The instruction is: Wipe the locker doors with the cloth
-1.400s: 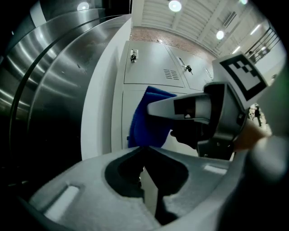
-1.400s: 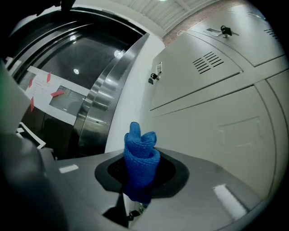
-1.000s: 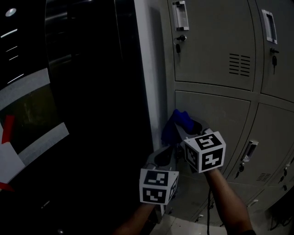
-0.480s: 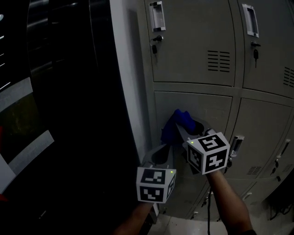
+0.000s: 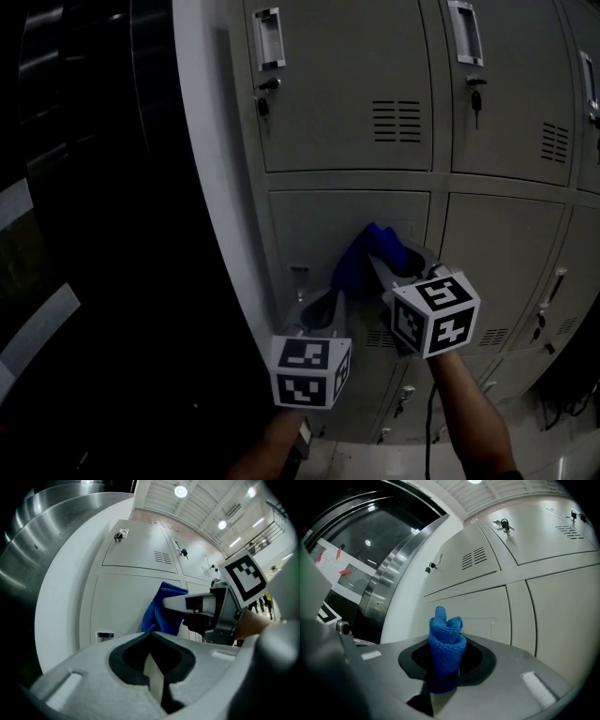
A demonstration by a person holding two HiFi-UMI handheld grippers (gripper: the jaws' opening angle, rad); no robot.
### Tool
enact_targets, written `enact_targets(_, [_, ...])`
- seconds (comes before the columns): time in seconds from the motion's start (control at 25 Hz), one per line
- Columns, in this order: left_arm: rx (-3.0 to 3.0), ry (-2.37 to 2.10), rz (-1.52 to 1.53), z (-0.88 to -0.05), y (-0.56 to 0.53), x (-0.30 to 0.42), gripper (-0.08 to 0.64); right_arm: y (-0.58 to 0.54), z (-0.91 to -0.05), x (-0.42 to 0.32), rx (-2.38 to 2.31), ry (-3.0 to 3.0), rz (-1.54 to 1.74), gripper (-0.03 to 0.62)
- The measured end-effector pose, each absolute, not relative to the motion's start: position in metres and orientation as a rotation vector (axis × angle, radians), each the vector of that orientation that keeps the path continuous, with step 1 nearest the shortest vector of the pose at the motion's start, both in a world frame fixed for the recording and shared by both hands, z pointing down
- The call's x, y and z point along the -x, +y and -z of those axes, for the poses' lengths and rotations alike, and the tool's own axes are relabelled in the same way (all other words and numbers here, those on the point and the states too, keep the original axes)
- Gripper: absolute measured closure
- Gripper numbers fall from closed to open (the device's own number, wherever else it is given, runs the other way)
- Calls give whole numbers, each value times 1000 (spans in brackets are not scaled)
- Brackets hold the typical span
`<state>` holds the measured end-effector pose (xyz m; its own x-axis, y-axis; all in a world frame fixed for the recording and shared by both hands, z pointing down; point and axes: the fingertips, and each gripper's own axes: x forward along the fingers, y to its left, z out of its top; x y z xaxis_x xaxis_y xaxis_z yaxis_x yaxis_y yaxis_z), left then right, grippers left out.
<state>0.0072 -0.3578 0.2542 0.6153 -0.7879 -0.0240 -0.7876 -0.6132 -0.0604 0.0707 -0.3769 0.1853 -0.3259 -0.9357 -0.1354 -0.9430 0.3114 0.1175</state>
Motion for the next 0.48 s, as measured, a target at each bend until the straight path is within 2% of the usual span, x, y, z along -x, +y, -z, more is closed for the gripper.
enact_targets(0.48, [2796,1292,15,-255,-357,-28,558,-361,-188,-120,1925,2434,-287,500])
